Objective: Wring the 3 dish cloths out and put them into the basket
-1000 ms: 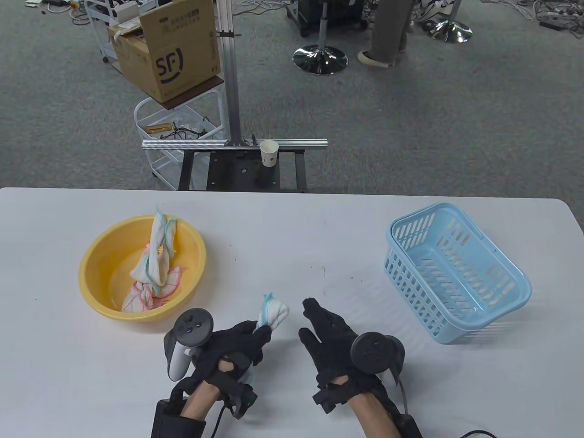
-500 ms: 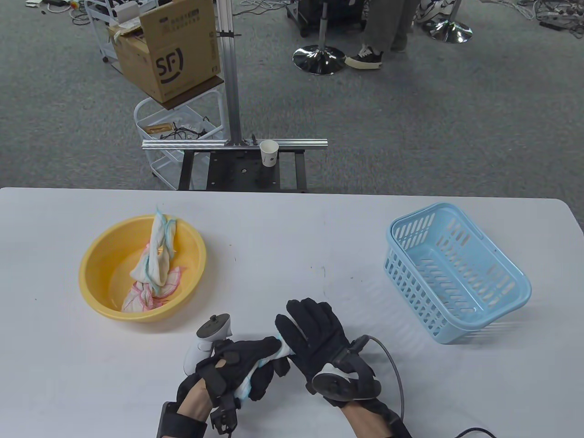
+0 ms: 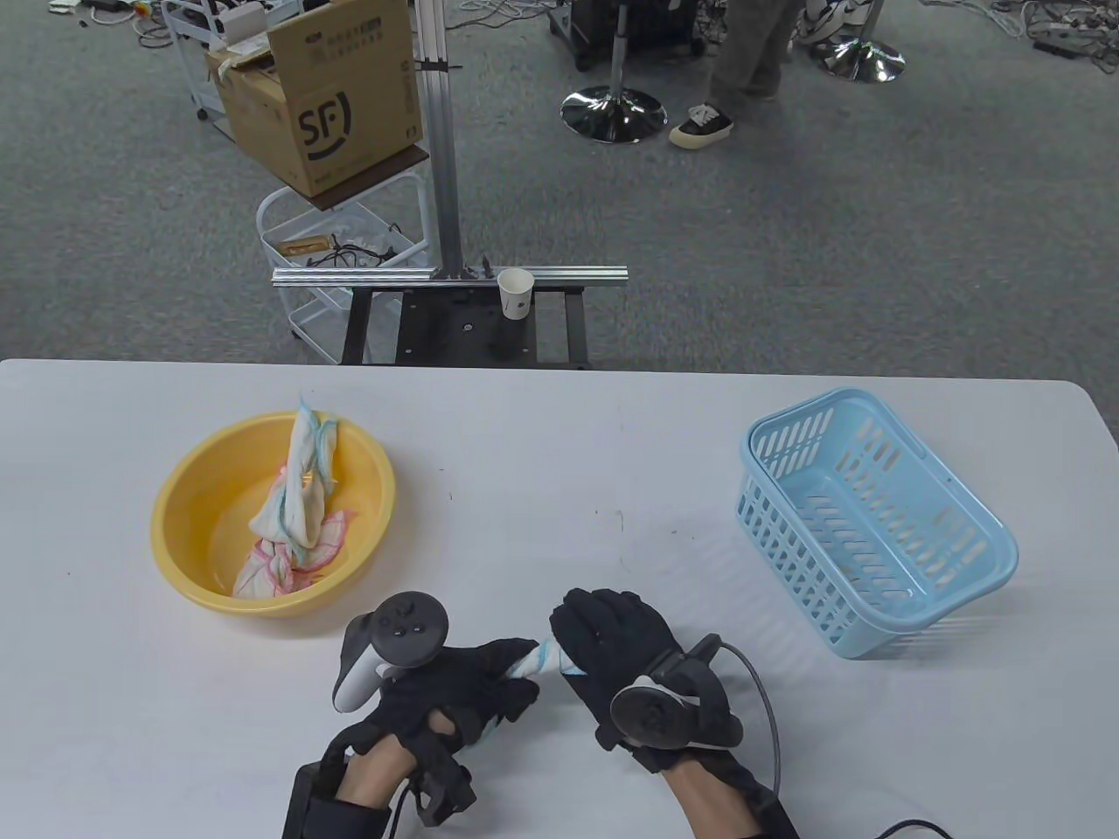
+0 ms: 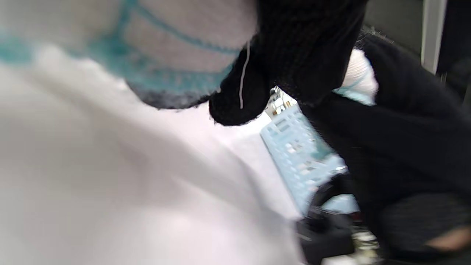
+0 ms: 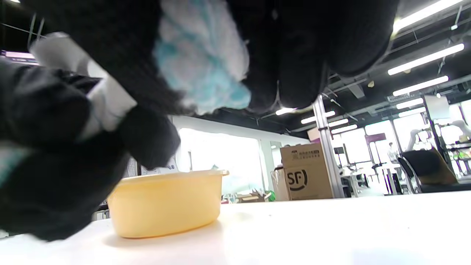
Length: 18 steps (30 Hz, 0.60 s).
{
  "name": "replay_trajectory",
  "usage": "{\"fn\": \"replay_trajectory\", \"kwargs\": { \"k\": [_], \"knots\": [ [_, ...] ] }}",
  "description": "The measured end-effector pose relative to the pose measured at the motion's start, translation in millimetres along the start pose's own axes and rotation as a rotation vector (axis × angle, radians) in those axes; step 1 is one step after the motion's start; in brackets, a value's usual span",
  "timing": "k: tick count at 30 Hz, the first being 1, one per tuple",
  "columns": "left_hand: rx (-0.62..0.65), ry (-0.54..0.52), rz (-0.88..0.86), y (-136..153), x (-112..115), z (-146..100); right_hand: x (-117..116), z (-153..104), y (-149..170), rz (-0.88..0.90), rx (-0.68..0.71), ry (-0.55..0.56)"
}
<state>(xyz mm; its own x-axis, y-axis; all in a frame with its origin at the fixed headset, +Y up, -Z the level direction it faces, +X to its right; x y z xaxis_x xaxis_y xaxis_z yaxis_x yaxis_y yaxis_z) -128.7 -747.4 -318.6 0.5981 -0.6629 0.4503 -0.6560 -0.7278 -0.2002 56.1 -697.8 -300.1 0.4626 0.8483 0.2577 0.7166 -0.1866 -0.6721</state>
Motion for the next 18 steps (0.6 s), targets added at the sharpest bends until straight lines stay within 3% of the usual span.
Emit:
{"fn": "replay_trajectory", "kwargs": {
  "k": [7,13,18],
  "knots": [
    [-0.020,-0.251,0.470,-19,-12,-7,-6,4,-1,0.055,-0.076,-0.078],
    [-0.006,-0.414,0.647,-30,-17,-12,-15,2,7,0.274,-0.218,-0.114],
    [0.030,-0.435,0.649,-30,-17,-15,-35,-6,22,0.573,-0.387,-0.198]
  ]
}}
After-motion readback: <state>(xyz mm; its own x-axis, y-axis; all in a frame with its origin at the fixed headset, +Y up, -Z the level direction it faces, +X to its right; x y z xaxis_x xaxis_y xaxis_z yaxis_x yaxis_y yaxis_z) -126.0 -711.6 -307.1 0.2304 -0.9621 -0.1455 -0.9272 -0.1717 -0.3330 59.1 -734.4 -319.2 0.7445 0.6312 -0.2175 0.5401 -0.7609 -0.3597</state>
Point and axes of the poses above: the tracker on the back of each hand, its own y axis roughly to the little-finger side, its own z axis roughly from the wrist to the fingertips, x = y × z, the point moved 4 cm from there along z, roughly from the wrist to the fingertips, and after that the axes turned 2 degrees about y, right-handed, at the moved point
